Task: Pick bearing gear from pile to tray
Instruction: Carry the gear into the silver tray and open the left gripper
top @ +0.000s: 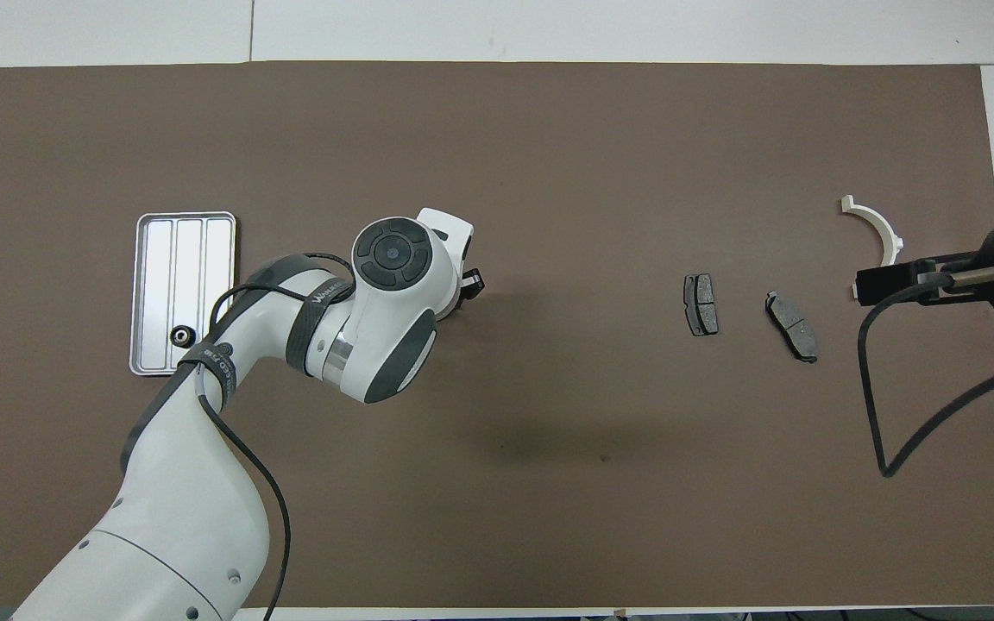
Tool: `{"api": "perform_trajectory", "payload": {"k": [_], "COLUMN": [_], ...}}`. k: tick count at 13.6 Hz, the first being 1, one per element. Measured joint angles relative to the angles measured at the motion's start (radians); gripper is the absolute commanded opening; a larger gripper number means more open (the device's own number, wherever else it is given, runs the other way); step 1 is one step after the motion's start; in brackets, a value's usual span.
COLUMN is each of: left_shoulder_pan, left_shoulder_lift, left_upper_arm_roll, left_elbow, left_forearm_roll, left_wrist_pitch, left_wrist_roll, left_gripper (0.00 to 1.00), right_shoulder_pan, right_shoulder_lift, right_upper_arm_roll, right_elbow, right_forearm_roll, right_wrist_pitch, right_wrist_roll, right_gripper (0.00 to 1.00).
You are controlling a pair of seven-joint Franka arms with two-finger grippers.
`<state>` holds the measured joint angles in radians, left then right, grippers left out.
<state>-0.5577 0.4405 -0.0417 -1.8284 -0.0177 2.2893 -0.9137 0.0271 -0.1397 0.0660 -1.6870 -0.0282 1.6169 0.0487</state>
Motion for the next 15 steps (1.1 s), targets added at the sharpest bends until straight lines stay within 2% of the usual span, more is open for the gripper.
{"api": "perform_trajectory", "payload": {"k": [1, 2, 7, 9, 11, 13, 15], "left_shoulder_pan": [0.0, 0.0, 0.002, 0.046, 0.166, 0.339, 0.473], "left_shoulder_lift": [-0.001, -0.001, -0.003, -0.029, -0.082, -0.132, -0.148], "left_upper_arm_roll": [0.0, 0.0, 0.028, 0.047, 0.056, 0.06, 0.06], "left_elbow": [0.0, 0.0, 0.016, 0.015, -0.004, -0.032, -0.053], "left_forearm_roll": [0.0, 0.0, 0.033, 0.053, 0.057, 0.058, 0.058], "left_wrist_pitch": [0.001, 0.002, -0.04, -0.082, -0.127, -0.166, -0.167], "left_wrist_roll": [-0.004, -0.014, -0.031, 0.043, 0.237, 0.526, 0.744], "left_gripper": [0.09, 0.03, 0.04, 0.05, 0.05, 0.05, 0.05], "right_shoulder_pan": [-0.009, -0.021, -0.067, -0.07, -0.07, -0.07, -0.071], "right_shoulder_lift": [0.003, 0.006, 0.022, 0.022, 0.022, 0.024, 0.026], "right_upper_arm_roll": [-0.002, -0.003, -0.005, -0.004, -0.002, 0.001, 0.004], "right_elbow": [-0.002, -0.004, -0.009, -0.009, -0.007, 0.001, 0.002], "right_forearm_roll": [0.0, 0.001, 0.006, 0.007, 0.008, 0.009, 0.009], "right_wrist_pitch": [0.0, 0.001, 0.005, 0.007, 0.011, 0.011, 0.011], "right_wrist_roll": [0.0, 0.0, -0.003, -0.003, -0.003, -0.003, -0.004], "right_gripper": [1.0, 1.0, 1.0, 1.0, 1.0, 1.0, 1.0]}}
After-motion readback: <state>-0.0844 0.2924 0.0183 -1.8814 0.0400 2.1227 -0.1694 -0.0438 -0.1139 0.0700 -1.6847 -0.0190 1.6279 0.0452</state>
